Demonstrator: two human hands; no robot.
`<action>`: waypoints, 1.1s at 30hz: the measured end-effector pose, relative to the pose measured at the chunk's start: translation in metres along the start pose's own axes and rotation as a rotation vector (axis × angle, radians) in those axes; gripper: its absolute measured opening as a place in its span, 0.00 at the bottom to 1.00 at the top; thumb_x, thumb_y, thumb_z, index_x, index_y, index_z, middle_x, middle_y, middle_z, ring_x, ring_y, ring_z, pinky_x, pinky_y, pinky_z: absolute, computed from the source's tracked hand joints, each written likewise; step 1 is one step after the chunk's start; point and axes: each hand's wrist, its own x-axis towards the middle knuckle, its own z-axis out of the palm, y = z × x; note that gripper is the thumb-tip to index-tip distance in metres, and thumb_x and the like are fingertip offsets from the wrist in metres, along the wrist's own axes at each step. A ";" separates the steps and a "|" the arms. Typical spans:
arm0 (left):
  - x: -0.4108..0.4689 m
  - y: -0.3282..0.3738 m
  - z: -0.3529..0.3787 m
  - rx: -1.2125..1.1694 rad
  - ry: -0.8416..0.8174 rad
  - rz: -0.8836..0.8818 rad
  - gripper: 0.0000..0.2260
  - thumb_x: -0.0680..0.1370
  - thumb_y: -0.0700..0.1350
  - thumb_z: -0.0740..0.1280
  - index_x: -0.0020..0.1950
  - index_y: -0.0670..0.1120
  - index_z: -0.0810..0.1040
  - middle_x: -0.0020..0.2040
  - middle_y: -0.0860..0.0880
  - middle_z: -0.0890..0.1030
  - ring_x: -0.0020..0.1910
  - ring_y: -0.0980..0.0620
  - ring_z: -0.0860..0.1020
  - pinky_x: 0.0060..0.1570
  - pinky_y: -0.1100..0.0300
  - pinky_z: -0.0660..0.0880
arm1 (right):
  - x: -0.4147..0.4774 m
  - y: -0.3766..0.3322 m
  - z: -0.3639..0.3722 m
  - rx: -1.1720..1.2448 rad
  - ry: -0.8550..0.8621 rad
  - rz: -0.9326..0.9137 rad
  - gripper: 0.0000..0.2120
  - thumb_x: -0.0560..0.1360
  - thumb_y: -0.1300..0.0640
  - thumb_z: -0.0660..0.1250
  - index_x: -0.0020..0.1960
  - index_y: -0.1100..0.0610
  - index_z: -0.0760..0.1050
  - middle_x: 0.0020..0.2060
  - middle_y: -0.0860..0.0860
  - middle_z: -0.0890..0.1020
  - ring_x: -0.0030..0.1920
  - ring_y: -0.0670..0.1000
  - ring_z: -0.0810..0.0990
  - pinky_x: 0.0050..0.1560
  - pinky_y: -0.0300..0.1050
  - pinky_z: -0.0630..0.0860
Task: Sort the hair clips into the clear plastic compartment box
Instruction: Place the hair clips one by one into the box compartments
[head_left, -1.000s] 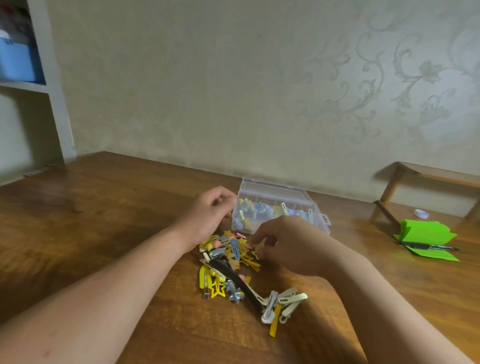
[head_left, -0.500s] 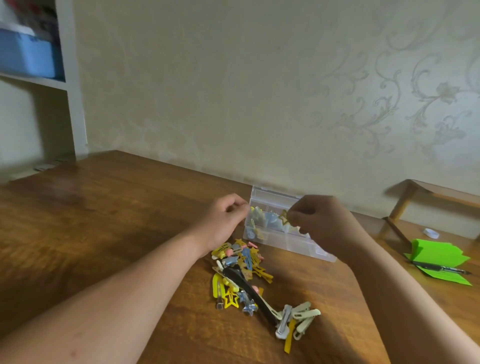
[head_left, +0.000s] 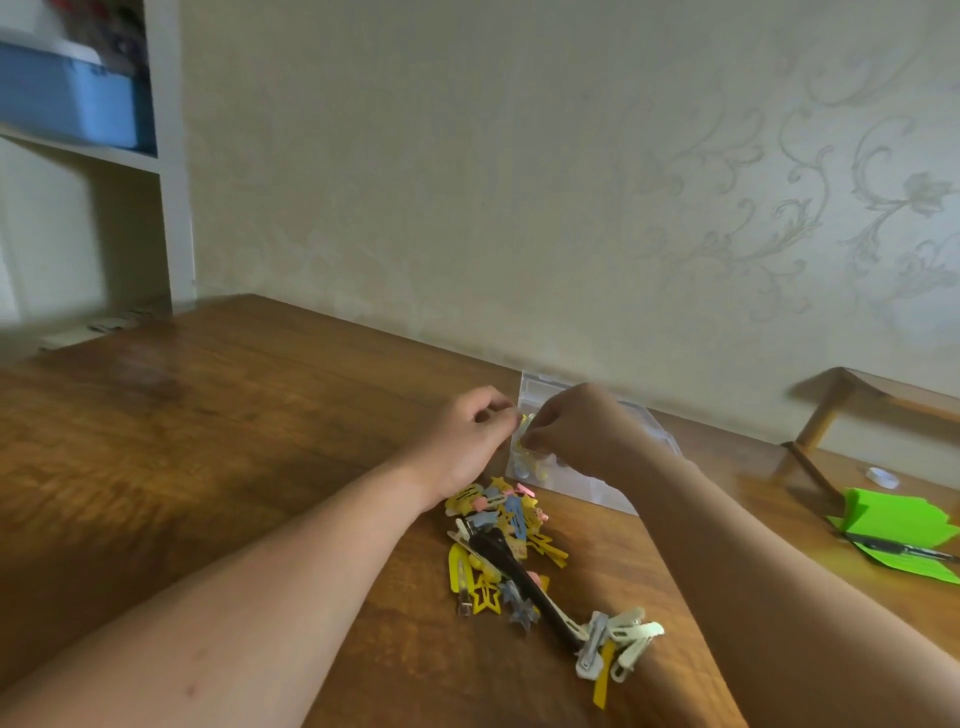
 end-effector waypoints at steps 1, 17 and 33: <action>0.000 0.001 0.000 0.004 0.000 0.004 0.10 0.86 0.54 0.63 0.61 0.52 0.82 0.49 0.50 0.82 0.49 0.52 0.80 0.46 0.56 0.72 | -0.001 -0.001 0.001 -0.002 -0.010 0.009 0.05 0.77 0.54 0.76 0.48 0.55 0.88 0.37 0.50 0.85 0.35 0.50 0.82 0.35 0.42 0.77; -0.003 0.001 0.000 0.011 0.003 0.022 0.09 0.86 0.54 0.65 0.57 0.53 0.83 0.49 0.49 0.83 0.51 0.51 0.81 0.53 0.53 0.77 | -0.081 0.024 -0.014 0.077 -0.091 -0.204 0.05 0.80 0.48 0.71 0.48 0.46 0.85 0.40 0.44 0.86 0.38 0.41 0.84 0.40 0.37 0.78; -0.006 0.002 0.001 0.036 0.016 0.016 0.09 0.86 0.52 0.64 0.59 0.52 0.83 0.50 0.45 0.84 0.44 0.52 0.80 0.50 0.55 0.77 | -0.084 0.036 -0.022 -0.108 -0.397 -0.222 0.10 0.78 0.42 0.74 0.53 0.47 0.82 0.49 0.45 0.84 0.50 0.47 0.83 0.55 0.47 0.82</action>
